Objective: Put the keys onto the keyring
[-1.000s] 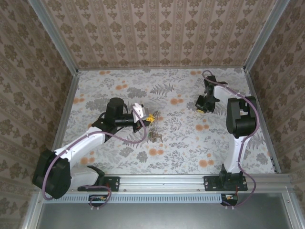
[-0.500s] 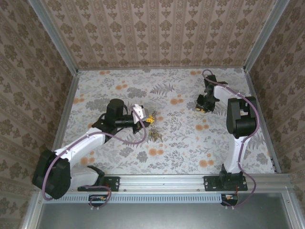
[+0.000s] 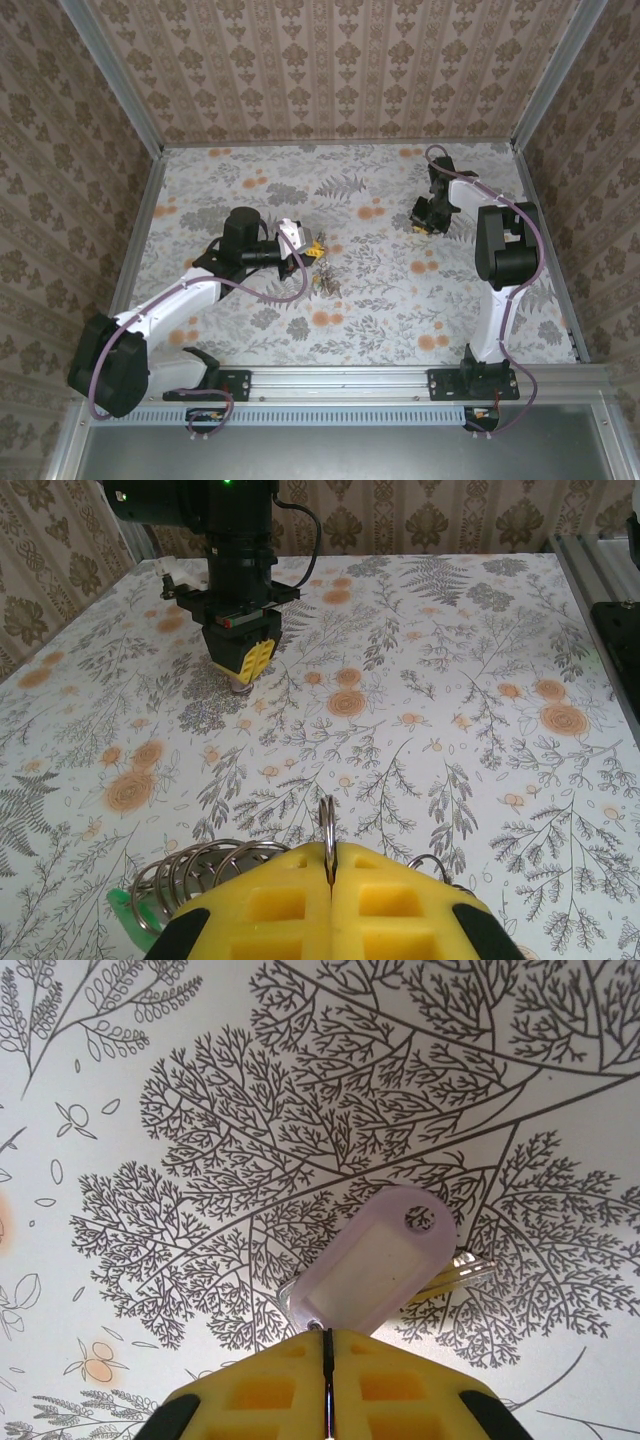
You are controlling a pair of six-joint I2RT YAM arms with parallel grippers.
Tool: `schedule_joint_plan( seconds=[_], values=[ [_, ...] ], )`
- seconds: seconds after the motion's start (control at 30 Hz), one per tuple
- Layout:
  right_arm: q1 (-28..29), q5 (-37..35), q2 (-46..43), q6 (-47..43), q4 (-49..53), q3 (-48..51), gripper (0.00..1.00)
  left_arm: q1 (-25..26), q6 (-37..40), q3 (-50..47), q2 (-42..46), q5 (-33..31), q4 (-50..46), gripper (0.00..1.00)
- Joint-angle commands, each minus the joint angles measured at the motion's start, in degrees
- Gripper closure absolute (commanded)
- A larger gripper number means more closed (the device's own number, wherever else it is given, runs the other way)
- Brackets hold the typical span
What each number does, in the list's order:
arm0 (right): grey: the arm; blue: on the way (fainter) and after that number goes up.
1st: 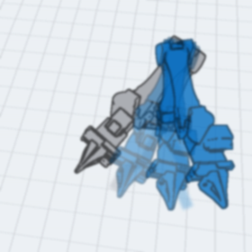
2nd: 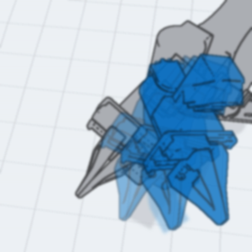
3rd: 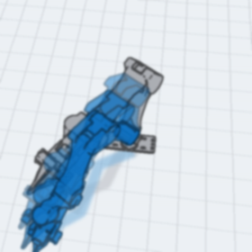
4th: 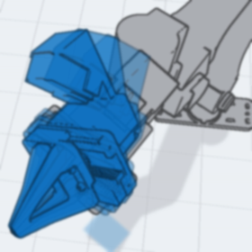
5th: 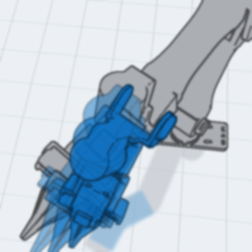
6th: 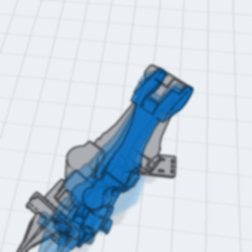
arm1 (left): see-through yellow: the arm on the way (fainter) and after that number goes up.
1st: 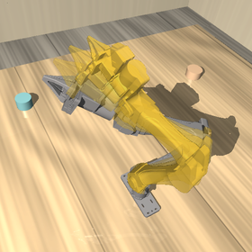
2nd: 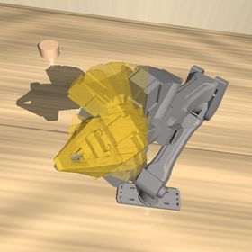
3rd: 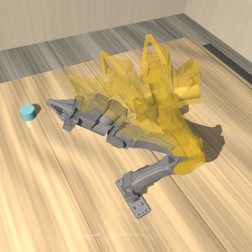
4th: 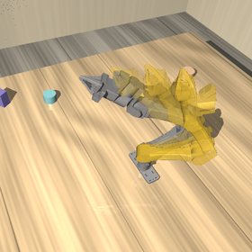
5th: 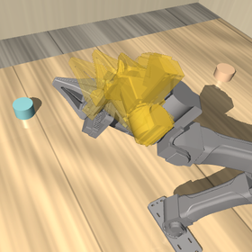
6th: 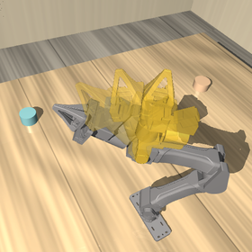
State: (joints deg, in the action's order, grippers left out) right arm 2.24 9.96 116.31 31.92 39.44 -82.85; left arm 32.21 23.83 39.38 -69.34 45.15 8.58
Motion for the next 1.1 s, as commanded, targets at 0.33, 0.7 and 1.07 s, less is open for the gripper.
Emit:
schedule_joint_plan(
  seconds=[0.33,0.7,1.07],
  values=[
    [-0.22,0.83,1.10,1.73,-0.61,-1.39,0.88,0.14,0.40,-0.04,1.67,0.87,2.32,1.00],
    [-0.22,1.56,1.77,2.09,-0.98,-1.13,0.89,0.14,0.41,0.04,1.40,0.91,2.58,1.00],
    [-0.05,8.78,-6.94,2.02,-12.24,6.94,1.00,-0.04,0.33,-0.04,2.28,0.81,2.47,1.00]
  ],
)
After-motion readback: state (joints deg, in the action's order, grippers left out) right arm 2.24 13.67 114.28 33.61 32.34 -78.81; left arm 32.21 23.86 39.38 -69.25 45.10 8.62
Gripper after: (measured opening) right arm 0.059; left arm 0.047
